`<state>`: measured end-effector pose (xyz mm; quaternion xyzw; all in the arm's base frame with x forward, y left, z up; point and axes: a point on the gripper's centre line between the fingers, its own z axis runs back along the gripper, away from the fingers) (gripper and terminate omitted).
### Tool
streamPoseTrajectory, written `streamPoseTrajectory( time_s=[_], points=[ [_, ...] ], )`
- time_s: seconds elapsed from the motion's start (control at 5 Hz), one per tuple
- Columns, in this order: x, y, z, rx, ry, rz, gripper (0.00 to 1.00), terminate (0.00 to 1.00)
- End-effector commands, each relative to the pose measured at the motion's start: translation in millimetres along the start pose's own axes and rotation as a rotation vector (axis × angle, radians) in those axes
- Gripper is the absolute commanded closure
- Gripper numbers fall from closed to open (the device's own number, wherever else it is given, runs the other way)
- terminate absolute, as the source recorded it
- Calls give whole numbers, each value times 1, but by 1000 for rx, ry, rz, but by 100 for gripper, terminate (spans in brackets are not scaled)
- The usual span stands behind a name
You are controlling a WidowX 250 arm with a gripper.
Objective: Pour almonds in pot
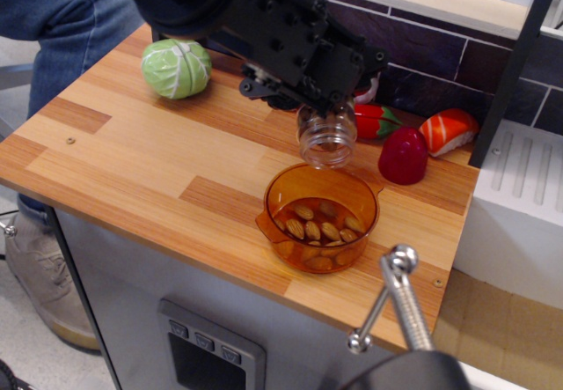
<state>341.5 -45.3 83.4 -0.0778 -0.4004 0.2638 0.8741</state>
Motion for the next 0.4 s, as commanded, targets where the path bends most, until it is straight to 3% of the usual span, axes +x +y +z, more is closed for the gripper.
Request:
streamPoseTrajectory(
  time_s=[0.0,0.2],
  points=[
    [17,-3,14,-15,32,13,100,0],
    [19,-3,16,-27,30,37,100,100]
  ],
)
